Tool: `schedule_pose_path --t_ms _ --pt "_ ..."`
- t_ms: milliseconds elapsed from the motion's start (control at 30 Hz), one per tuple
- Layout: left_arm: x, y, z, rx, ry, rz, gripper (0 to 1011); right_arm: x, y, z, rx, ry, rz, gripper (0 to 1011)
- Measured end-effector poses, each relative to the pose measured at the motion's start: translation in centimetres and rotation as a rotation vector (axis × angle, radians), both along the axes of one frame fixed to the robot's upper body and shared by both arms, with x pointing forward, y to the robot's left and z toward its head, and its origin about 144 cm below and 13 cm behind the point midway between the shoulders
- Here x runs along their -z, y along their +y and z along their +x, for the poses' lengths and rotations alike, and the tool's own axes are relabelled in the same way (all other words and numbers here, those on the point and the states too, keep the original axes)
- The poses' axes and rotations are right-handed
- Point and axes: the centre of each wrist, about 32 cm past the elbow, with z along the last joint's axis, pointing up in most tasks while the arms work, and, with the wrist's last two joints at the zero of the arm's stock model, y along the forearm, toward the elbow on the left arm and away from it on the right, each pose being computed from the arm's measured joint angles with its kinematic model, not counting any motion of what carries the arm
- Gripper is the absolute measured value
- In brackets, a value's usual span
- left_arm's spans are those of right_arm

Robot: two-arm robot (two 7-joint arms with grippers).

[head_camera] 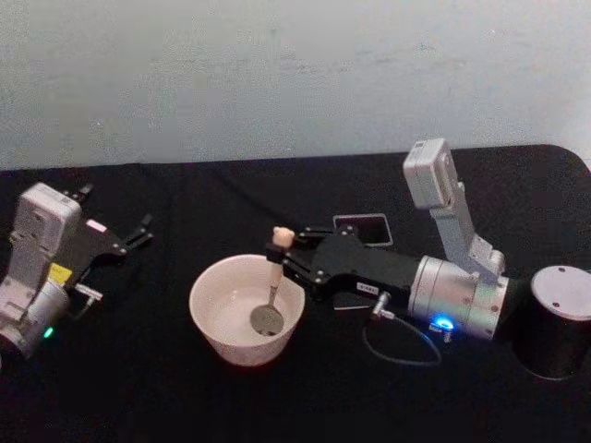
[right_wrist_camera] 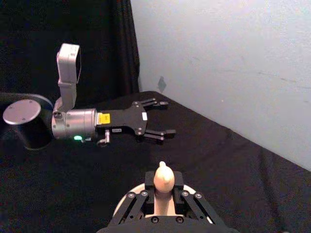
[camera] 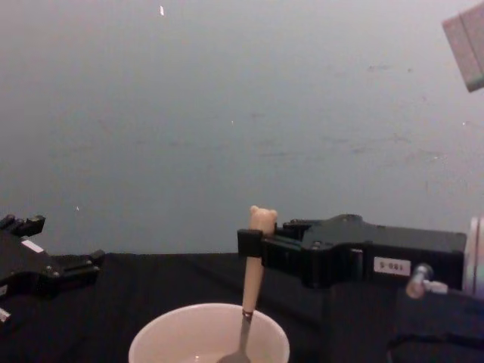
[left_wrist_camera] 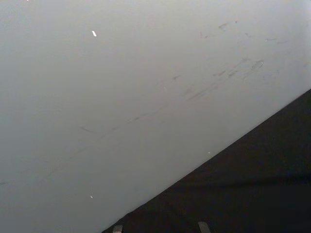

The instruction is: Pick up the stirring spoon with one hand, stir inside the cup, then place it back in its original position.

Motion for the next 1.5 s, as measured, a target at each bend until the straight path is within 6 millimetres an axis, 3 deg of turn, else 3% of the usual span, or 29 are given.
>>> schedule_pose_path --t_ms 667,1500 --pt "0.0 0.0 0.0 0.0 0.0 0.0 1001 -1.2 0.7 0.6 0.038 0.001 0.056 213" --pt "0.0 0.0 0.0 0.0 0.0 0.0 1001 -4.0 -2.0 1.3 0.182 0.008 0.19 213"
